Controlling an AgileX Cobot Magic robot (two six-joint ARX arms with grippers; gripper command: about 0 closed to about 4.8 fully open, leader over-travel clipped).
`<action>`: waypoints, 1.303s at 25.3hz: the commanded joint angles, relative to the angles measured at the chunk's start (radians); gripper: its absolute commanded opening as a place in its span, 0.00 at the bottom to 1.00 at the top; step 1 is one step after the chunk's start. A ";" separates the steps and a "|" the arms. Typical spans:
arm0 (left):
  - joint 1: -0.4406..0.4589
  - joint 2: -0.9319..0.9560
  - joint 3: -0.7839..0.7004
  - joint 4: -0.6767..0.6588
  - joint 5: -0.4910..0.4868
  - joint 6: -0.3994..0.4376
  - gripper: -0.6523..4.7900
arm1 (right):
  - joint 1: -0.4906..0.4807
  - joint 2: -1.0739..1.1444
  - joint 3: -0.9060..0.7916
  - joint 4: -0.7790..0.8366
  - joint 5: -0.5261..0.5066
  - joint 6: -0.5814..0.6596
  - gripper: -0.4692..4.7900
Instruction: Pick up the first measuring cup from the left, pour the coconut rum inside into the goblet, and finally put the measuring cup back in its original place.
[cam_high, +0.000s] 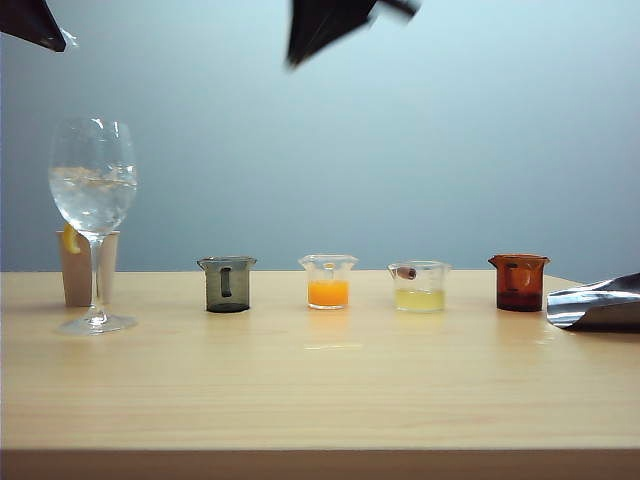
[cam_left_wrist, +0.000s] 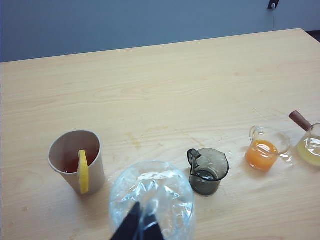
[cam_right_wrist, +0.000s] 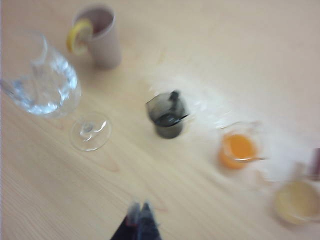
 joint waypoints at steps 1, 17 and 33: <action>-0.001 -0.024 0.002 0.007 0.003 0.003 0.11 | -0.076 -0.178 -0.014 -0.069 -0.023 -0.061 0.08; 0.048 -0.388 -0.001 -0.010 0.006 0.003 0.11 | -0.552 -1.025 -0.484 -0.147 -0.013 -0.175 0.08; 0.076 -0.937 -0.617 0.048 -0.001 0.003 0.11 | -0.571 -1.532 -1.514 0.621 -0.031 0.001 0.08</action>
